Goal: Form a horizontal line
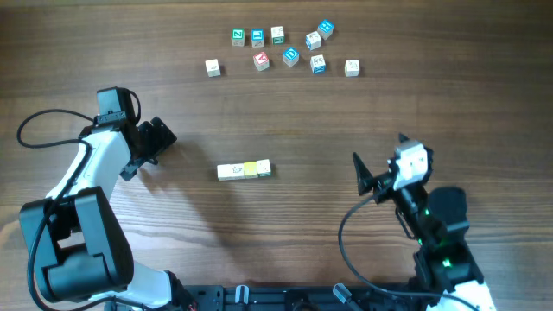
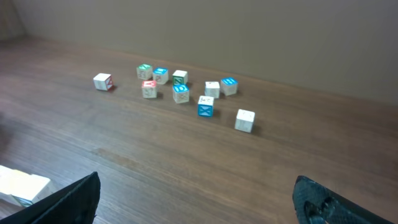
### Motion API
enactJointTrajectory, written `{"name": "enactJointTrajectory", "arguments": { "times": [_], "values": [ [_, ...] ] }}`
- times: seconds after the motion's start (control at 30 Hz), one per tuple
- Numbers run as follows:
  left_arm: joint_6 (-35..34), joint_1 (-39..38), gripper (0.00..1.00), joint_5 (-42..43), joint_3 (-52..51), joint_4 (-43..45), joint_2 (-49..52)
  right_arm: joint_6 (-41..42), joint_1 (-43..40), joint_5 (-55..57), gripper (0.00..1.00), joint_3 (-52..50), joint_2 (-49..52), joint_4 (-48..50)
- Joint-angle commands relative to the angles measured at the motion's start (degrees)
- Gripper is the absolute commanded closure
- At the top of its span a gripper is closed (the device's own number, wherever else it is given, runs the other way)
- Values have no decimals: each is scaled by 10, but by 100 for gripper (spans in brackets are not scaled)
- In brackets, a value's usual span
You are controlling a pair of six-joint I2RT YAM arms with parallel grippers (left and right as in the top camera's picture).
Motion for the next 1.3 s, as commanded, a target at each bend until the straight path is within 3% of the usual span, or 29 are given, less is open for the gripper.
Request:
{"name": "enactJointTrajectory", "arguments": {
  "times": [0.0, 0.13, 0.3, 0.47, 1.27],
  "values": [
    [7, 1, 0, -2, 6, 0, 3, 12, -13, -11, 0, -47, -56, 7],
    [6, 1, 0, -2, 6, 0, 3, 12, -13, -9, 0, -86, -125, 8],
    [7, 1, 0, -2, 6, 0, 3, 13, -14, -7, 0, -89, -236, -130],
    [7, 1, 0, -2, 6, 0, 3, 11, -15, 4, 0, -89, -338, -132],
    [9, 1, 0, -6, 6, 18, -24, 10, -15, 5, 0, -89, -339, -131]
  ]
}}
